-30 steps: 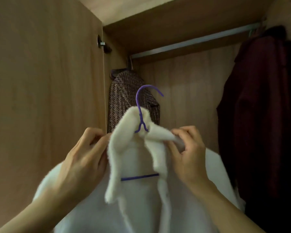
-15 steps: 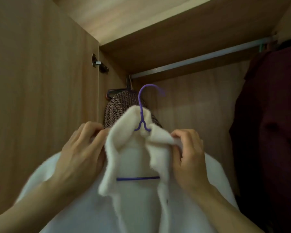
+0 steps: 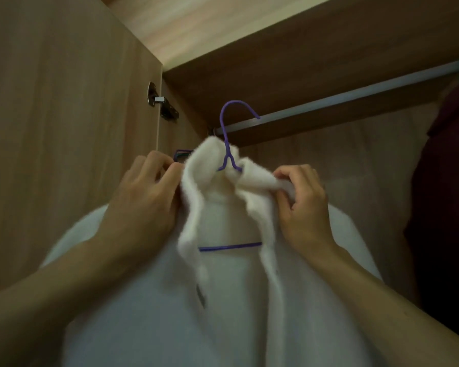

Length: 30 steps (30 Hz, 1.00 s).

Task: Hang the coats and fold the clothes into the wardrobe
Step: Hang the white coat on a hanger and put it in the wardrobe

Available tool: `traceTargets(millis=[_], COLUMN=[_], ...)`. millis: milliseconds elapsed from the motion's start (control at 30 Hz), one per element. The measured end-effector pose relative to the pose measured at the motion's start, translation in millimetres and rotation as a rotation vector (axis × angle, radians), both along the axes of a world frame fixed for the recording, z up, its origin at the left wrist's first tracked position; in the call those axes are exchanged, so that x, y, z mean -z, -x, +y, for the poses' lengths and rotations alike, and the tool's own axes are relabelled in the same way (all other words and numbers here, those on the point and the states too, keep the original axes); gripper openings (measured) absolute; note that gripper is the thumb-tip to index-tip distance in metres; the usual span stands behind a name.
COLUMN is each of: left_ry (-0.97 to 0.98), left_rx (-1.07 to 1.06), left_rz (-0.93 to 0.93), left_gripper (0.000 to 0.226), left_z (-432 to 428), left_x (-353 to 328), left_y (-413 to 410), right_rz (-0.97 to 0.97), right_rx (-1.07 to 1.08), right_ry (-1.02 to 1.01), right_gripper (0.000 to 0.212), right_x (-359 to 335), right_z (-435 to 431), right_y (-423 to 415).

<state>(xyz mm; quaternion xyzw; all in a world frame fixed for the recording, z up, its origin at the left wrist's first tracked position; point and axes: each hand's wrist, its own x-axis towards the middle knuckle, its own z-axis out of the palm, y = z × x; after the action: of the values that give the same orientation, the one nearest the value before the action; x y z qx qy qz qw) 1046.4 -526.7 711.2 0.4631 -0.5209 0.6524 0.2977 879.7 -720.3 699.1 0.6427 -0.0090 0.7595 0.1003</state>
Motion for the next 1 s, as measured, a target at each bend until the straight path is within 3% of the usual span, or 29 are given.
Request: traceTargets(millis=[233, 467, 733, 1000], left_ry=[0.051, 0.017, -0.050, -0.064], left_rx=[-0.128, -0.364, -0.669, -0.746], left_rz=[-0.087, -0.178, -0.213, -0.218], left_gripper=[0.023, 0.052, 0.054, 0.052], left_z=[-51.7, -117.1, -173.1, -212.4], left_x=[-33.7, -78.6, -105.2, -135.8], left_y=[-22.9, -38.8, -63.7, -83.3], right_rz=[-0.020, -0.027, -0.044, -0.032], right_rx=[-0.106, -0.161, -0.204, -0.287], right_ry=[-0.016, 0.002, 0.035, -0.012], right_gripper=[0.018, 0.017, 0.015, 0.013], right_x=[-33.1, -88.0, -124.8, -150.3], right_z=[-69.7, -149.0, -208.9, -246.2], right_y=[-43.8, -84.6, -120.4, -151.2])
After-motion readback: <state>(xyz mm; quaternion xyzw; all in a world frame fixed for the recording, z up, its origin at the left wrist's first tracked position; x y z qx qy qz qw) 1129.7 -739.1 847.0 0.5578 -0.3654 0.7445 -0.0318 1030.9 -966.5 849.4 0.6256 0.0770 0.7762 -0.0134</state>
